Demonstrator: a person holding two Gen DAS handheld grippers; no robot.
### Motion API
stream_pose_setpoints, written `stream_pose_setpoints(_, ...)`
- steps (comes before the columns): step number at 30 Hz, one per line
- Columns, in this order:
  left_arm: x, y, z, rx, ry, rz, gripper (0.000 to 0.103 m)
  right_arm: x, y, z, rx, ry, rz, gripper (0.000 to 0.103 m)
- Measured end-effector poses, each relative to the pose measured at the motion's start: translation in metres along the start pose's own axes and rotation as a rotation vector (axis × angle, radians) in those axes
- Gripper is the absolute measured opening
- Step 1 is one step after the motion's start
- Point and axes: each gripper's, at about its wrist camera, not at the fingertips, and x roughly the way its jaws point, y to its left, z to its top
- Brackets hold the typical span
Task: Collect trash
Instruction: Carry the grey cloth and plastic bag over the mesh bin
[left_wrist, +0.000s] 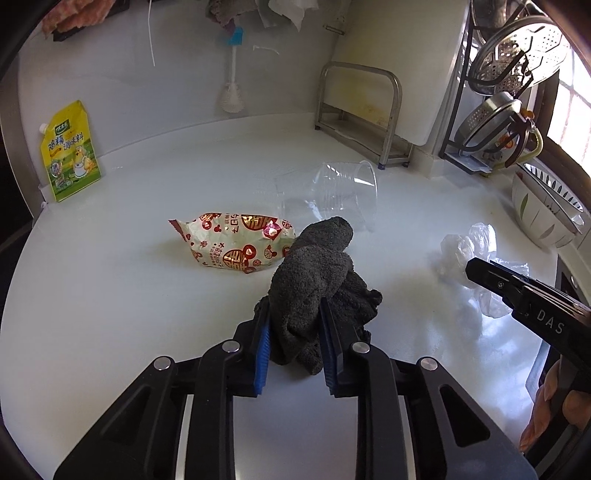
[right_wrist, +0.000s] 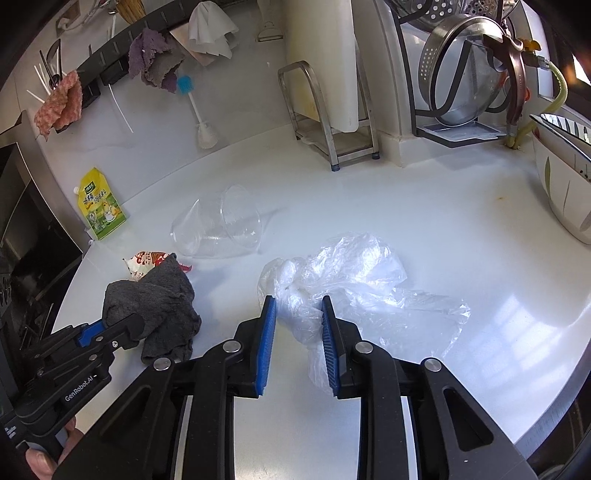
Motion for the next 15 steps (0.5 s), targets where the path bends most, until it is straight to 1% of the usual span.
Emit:
stream_pose_setpoints(5,-0.024,0.013,-0.002,-0.015,-0.021,0.005,0.023,-0.013,0.002,-0.009,0.000,-0.015,-0.005,0.023)
stream_pose_setpoints(8,-0.041,0.021,-0.003,-0.023,-0.045,0.022,0.023,-0.026,0.005,-0.018,-0.002,-0.035,-0.007,0.023)
stream_pose_setpoints(12,-0.065,0.031,-0.011,-0.021,-0.068,0.038,0.023,-0.050,0.010,-0.037,0.001,-0.061,-0.009,0.023)
stream_pose_setpoints(15,-0.082,0.032,-0.024,-0.006,-0.074,0.052,0.023,-0.066,0.012,-0.057,0.024,-0.063,-0.009,0.023)
